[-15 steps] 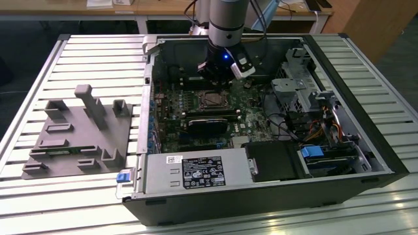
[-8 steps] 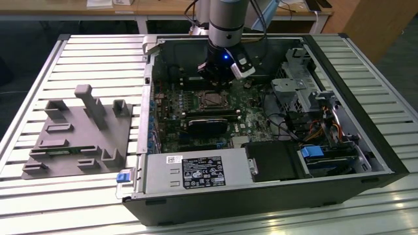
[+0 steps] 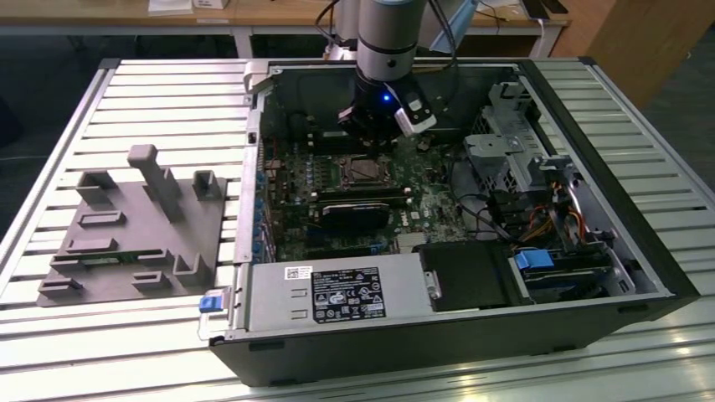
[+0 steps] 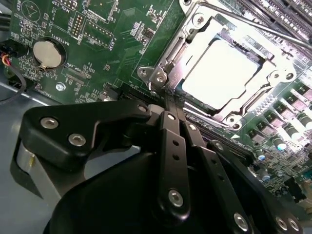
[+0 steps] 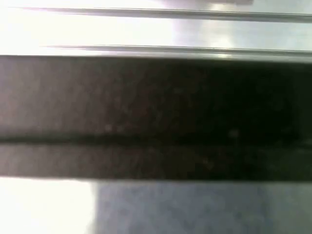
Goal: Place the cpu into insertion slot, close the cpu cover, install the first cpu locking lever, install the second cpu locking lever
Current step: 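Install the first cpu locking lever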
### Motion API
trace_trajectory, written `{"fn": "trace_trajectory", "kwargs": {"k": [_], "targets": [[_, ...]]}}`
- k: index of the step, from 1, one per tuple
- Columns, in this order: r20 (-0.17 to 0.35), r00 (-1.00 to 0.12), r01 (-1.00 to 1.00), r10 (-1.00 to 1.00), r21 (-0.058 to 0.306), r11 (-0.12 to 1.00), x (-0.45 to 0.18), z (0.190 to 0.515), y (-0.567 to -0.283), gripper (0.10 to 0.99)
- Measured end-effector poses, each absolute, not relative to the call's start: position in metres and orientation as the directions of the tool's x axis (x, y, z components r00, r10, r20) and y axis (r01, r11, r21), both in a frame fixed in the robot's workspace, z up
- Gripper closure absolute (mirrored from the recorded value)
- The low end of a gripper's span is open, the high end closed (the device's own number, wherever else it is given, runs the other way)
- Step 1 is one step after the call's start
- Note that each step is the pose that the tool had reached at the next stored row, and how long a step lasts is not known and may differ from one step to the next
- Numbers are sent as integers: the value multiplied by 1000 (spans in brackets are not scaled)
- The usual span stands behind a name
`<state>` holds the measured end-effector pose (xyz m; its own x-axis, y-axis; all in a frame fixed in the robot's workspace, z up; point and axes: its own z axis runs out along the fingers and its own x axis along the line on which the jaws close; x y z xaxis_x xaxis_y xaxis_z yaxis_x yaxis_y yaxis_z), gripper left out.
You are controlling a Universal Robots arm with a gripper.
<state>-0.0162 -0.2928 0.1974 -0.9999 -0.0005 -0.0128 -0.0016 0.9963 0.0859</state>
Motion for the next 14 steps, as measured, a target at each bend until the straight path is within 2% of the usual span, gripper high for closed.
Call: {"fn": "trace_trajectory", "kwargs": {"k": [5,14], "targets": [[-13,-1000,-2,-1,86,996,-16,215,-293,980],[-13,-1000,-2,0,85,996,-16,215,-294,980]]}}
